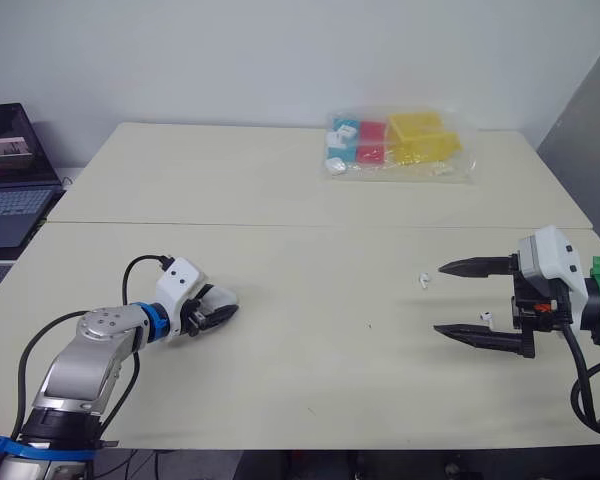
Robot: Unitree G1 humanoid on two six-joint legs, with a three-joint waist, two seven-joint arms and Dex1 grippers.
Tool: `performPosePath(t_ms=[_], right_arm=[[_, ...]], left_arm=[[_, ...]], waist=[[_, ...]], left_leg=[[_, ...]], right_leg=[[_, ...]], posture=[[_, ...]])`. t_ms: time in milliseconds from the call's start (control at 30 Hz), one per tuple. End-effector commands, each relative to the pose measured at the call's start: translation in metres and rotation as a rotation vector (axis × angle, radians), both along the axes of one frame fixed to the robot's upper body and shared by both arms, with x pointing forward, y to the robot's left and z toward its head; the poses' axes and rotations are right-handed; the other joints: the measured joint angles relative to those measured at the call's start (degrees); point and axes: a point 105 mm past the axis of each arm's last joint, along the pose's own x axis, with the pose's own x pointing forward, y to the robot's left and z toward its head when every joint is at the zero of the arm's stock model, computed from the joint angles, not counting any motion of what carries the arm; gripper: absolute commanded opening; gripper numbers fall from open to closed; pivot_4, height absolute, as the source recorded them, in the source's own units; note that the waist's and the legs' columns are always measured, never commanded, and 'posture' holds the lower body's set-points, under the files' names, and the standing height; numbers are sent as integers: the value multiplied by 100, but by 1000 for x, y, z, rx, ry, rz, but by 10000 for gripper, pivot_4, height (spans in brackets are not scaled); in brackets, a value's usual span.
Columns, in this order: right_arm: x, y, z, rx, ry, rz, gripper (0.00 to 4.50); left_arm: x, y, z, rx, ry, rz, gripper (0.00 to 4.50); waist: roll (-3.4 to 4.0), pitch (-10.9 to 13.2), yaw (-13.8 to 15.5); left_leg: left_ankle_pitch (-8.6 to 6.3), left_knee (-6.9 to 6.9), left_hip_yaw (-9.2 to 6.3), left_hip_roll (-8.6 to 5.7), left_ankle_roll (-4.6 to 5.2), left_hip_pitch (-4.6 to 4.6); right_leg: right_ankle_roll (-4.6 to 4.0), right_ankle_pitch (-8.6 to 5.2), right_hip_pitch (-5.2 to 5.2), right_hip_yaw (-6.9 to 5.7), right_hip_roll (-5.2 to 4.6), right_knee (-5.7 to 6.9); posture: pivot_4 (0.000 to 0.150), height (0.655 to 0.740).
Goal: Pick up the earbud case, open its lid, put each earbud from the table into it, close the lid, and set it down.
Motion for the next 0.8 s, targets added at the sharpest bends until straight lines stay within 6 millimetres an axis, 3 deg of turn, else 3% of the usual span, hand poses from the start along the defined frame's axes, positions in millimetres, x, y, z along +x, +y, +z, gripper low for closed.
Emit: performPosePath(t_ms=[33,200,367,433,567,800], right_arm=[[-3,3,12,4,-49,17,45000],[-1,2,13,22,-49,-14,45000],[0,2,14,28,-42,-42,45000],[1,3,18,78,-28,-76,45000],[0,12,22,190,70,-142,45000],[2,19,2,213,291,-305,45000]], left_arm=[[-9,-15,-10,-28,19,-90,28809],[-10,-64,16,-237,-90,-255,28809],[-17,-92,20,-244,-124,-405,28809],[-20,-123,29,-255,-188,-545,28809],[-23,-161,47,-226,-361,-738,28809],[-25,-187,62,-217,-527,-883,28809]], waist=[[0,0,0],[-4,2,46],[-4,3,44],[-3,3,45],[-6,3,58],[-5,3,35]], left_leg=[[0,0,0,0,0,-1],[0,5,-1,-6,0,-11],[0,7,-2,-4,0,-13],[0,6,-3,-2,0,-10],[0,16,-1,-8,1,-16],[0,19,4,-8,1,-18]], right_leg=[[0,0,0,0,0,-1],[3,2,0,-3,-1,-5],[7,4,-1,-2,3,-7],[6,4,-1,-2,5,-5],[9,6,0,-1,15,0],[12,8,0,6,17,-2]], posture=[[1500,7400],[1500,7400],[1500,7400],[1500,7400],[1500,7400],[1500,7400]])
